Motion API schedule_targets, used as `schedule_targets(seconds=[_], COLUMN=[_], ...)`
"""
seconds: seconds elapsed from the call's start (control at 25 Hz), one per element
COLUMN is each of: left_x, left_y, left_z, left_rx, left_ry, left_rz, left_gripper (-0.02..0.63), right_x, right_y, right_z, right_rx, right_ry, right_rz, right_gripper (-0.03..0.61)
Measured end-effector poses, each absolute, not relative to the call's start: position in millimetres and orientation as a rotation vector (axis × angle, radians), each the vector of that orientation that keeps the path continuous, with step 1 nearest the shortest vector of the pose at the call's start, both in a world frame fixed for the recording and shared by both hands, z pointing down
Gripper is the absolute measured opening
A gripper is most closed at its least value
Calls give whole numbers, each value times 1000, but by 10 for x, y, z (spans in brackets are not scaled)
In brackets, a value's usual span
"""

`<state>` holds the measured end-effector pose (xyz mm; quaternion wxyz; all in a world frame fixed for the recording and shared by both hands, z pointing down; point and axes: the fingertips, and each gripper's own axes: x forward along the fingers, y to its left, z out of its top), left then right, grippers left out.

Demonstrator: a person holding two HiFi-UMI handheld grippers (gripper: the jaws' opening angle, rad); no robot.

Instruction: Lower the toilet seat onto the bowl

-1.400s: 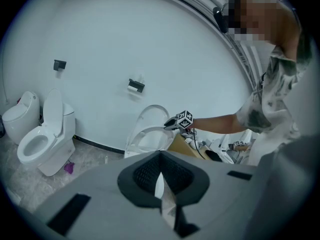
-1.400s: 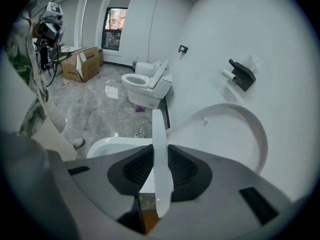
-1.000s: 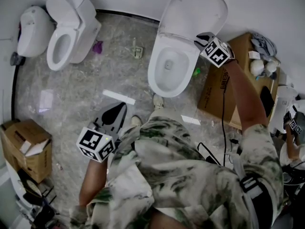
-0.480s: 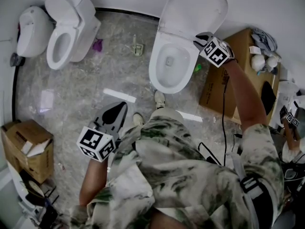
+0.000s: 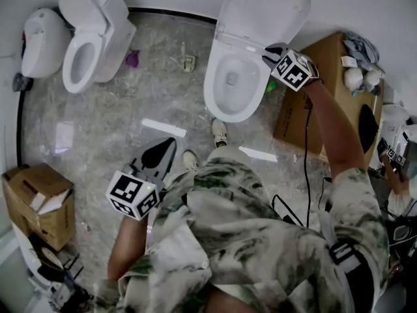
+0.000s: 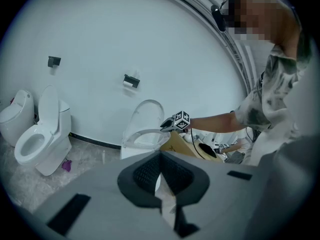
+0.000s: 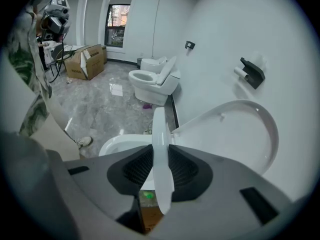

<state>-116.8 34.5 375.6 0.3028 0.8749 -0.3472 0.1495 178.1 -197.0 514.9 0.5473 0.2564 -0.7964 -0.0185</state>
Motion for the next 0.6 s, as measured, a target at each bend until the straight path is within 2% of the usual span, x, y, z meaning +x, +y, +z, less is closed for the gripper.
schedule_targets(seconds=[0.6], left_x=[-1229], left_y=[580], left_z=[3869], left_rx=[2327], left_ry=[-886], left_rz=[406], left_gripper=[21], right_x=[1644], right_y=[-1643], right_z=[5361], right_rx=[603], right_ry=[-1869], right_rz=[-53], right_gripper=[118])
